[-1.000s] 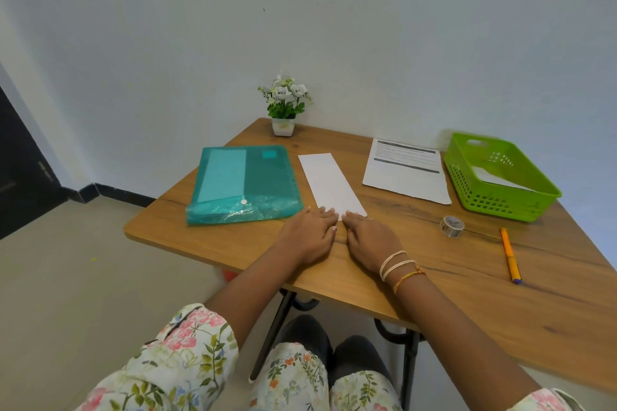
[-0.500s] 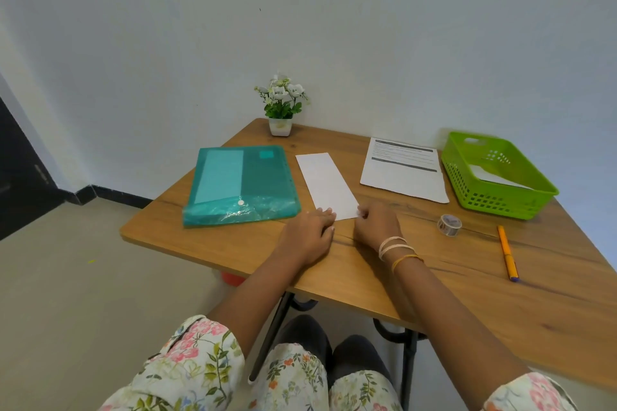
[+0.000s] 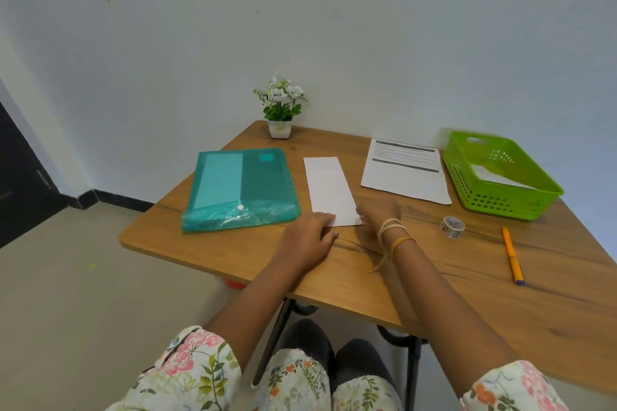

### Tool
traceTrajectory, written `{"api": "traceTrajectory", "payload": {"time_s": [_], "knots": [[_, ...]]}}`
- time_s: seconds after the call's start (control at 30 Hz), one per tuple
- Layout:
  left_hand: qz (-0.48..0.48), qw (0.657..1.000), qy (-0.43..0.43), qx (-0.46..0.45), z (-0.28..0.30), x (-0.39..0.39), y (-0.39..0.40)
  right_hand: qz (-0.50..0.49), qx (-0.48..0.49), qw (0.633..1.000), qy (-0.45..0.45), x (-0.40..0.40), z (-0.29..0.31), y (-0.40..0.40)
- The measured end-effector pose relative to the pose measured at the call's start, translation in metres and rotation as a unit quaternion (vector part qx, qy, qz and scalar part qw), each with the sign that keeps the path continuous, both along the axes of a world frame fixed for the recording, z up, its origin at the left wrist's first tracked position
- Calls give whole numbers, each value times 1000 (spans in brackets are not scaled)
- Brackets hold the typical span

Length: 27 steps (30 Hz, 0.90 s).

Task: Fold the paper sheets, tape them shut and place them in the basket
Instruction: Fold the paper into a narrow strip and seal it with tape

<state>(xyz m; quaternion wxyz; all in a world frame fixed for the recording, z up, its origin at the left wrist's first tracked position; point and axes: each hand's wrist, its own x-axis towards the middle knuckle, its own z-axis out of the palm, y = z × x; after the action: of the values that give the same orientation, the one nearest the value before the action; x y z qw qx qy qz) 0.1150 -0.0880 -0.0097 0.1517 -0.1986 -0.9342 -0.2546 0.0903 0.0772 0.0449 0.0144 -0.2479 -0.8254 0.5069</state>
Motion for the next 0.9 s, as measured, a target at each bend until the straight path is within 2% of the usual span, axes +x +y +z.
{"api": "traceTrajectory", "payload": {"time_s": [0.07, 0.27, 0.4, 0.5, 0.53, 0.6, 0.7, 0.8, 0.9], "knots": [[9, 1000, 3, 6, -1, -2, 0, 14, -55, 998, -6, -1, 0, 3], [26, 1000, 10, -11, 6, -13, 3, -28, -155, 984, -79, 4, 11, 0], [-17, 993, 52, -102, 12, -18, 4, 13, -151, 983, -107, 9, 14, 1], [-18, 988, 85, -130, 14, -15, 4, 43, -193, 977, -74, 10, 11, -3], [-12, 991, 97, -96, 13, -13, 4, 44, -219, 973, -55, 10, 9, -4], [4, 993, 110, 33, 13, -8, 4, 43, -272, 961, -18, 11, 4, -8], [58, 965, 73, 244, 19, -2, 7, 51, -295, 954, 21, 12, -1, -13], [119, 901, -18, 417, 26, 1, 12, 43, -321, 945, 42, 15, -1, -20], [127, 808, -133, 559, 31, -4, 9, 31, -380, 923, 53, 17, 0, -22]]}}
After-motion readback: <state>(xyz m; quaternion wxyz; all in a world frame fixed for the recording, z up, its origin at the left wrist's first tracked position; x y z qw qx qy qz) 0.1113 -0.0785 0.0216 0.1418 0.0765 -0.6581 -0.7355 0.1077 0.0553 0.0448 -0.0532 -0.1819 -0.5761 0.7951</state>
